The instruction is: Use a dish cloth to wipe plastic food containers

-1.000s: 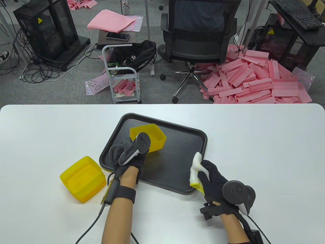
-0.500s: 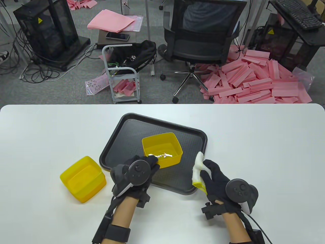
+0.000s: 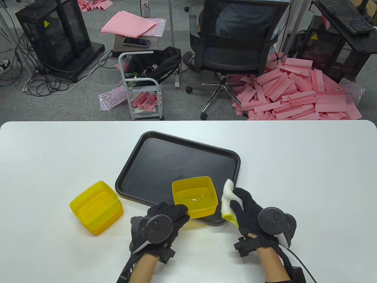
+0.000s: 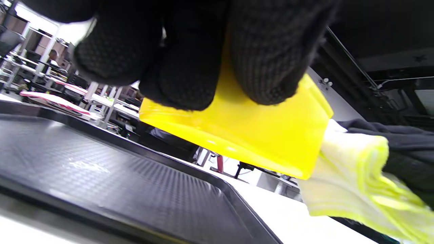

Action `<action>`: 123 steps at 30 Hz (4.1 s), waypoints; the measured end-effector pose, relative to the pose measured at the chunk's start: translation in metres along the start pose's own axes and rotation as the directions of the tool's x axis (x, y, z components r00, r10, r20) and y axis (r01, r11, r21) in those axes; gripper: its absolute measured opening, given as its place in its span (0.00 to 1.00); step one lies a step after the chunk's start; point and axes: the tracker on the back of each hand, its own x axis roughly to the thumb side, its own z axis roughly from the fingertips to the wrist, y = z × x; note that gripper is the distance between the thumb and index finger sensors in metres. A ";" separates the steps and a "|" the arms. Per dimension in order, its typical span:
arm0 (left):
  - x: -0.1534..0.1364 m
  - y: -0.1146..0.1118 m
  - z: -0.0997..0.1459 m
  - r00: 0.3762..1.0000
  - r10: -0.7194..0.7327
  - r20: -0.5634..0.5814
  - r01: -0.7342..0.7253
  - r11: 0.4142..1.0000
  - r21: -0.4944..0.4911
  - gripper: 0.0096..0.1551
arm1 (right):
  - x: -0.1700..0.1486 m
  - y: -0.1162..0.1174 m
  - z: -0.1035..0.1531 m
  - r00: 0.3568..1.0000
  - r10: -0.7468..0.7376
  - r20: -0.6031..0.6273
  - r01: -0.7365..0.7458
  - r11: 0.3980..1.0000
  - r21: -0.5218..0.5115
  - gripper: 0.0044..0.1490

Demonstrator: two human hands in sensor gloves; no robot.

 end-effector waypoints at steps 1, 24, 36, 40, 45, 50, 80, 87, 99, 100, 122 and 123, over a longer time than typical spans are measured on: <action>-0.001 -0.001 0.000 1.000 0.009 0.005 -0.009 1.000 -0.005 0.21 | 0.000 0.000 0.000 1.000 0.004 0.003 -0.004 1.000 0.003 0.34; 0.007 0.007 0.015 0.993 0.076 0.094 -0.077 0.997 0.006 0.21 | 0.162 -0.008 -0.039 0.602 0.579 0.551 -0.744 0.657 0.122 0.39; 0.026 0.006 0.022 0.966 0.106 0.237 -0.107 0.994 -0.009 0.21 | 0.187 0.035 -0.038 0.509 0.580 0.635 -0.850 0.453 0.268 0.33; 0.031 0.006 0.024 0.959 0.092 0.267 -0.092 0.996 -0.012 0.21 | 0.191 0.035 -0.042 0.493 0.604 0.626 -0.858 0.454 0.238 0.34; 0.043 0.003 0.027 0.946 0.068 0.316 -0.076 0.997 0.013 0.21 | 0.195 0.033 -0.048 0.474 0.680 0.560 -0.870 0.458 0.180 0.34; 0.045 0.005 0.029 0.944 0.064 0.324 -0.088 0.994 0.059 0.21 | 0.195 0.036 -0.049 0.406 0.736 0.541 -0.904 0.411 0.119 0.33; 0.028 0.005 0.028 0.984 0.028 0.177 -0.058 0.984 0.166 0.21 | 0.173 0.041 -0.034 0.216 0.695 0.686 -0.976 0.139 0.166 0.24; 0.033 0.005 0.030 0.981 -0.014 0.193 -0.025 0.981 0.195 0.22 | 0.178 0.037 -0.040 0.402 0.675 0.619 -0.889 0.126 0.441 0.25; 0.038 0.004 0.029 0.978 0.001 0.209 -0.037 0.985 0.169 0.23 | 0.168 0.036 -0.057 0.722 0.564 0.401 -0.621 0.274 0.734 0.29; 0.038 0.004 0.030 0.977 0.010 0.213 -0.048 0.984 0.174 0.23 | 0.168 0.035 -0.059 0.754 0.539 0.375 -0.590 0.305 0.748 0.29; 0.029 0.007 0.028 0.981 0.065 0.182 -0.097 0.980 0.173 0.24 | 0.203 0.052 -0.064 0.578 0.677 0.456 -0.816 0.491 0.307 0.31; 0.030 0.007 0.028 0.980 0.064 0.188 -0.097 0.981 0.168 0.24 | 0.205 0.052 -0.066 0.553 0.700 0.452 -0.833 0.483 0.271 0.31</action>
